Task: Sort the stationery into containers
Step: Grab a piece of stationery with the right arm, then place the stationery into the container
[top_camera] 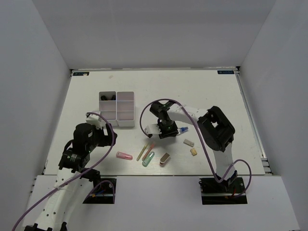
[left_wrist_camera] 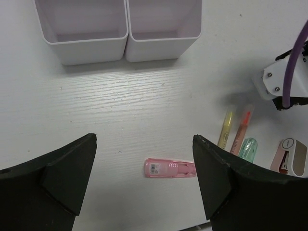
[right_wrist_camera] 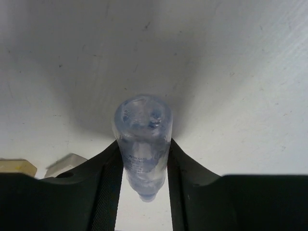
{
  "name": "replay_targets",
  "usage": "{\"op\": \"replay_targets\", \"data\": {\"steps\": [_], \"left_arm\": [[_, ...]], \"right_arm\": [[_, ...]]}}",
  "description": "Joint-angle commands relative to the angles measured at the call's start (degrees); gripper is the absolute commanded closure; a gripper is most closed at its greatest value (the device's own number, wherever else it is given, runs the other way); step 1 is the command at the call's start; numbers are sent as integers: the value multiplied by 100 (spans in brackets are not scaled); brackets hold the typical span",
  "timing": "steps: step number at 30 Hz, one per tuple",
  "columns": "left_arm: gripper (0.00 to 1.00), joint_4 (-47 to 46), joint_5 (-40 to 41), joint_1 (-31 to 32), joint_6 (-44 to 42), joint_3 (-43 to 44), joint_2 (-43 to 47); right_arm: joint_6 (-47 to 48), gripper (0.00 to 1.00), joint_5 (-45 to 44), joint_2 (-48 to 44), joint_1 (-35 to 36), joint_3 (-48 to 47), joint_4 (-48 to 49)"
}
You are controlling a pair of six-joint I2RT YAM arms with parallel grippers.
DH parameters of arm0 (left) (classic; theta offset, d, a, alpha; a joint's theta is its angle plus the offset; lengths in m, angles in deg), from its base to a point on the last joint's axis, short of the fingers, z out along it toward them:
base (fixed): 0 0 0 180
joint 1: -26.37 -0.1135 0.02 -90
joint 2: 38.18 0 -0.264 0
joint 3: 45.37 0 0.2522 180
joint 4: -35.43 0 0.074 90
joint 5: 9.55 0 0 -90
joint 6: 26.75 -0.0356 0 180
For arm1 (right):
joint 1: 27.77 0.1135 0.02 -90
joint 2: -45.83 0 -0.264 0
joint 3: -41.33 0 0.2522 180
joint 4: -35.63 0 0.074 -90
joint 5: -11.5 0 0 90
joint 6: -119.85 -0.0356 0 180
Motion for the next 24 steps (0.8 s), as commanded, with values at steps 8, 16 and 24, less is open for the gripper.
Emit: {"op": "replay_targets", "data": {"steps": [8, 16, 24], "left_arm": [[9, -25, 289, 15, -34, -83, 148], [8, -121, 614, 32, -69, -162, 341], [6, -315, 1053, 15, -122, -355, 658]], "right_arm": [[-1789, 100, 896, 4, 4, -1124, -167], [-2976, 100, 2364, -796, -207, -2454, 964], [-4312, 100, 3069, -535, -268, -2681, 3049]]}}
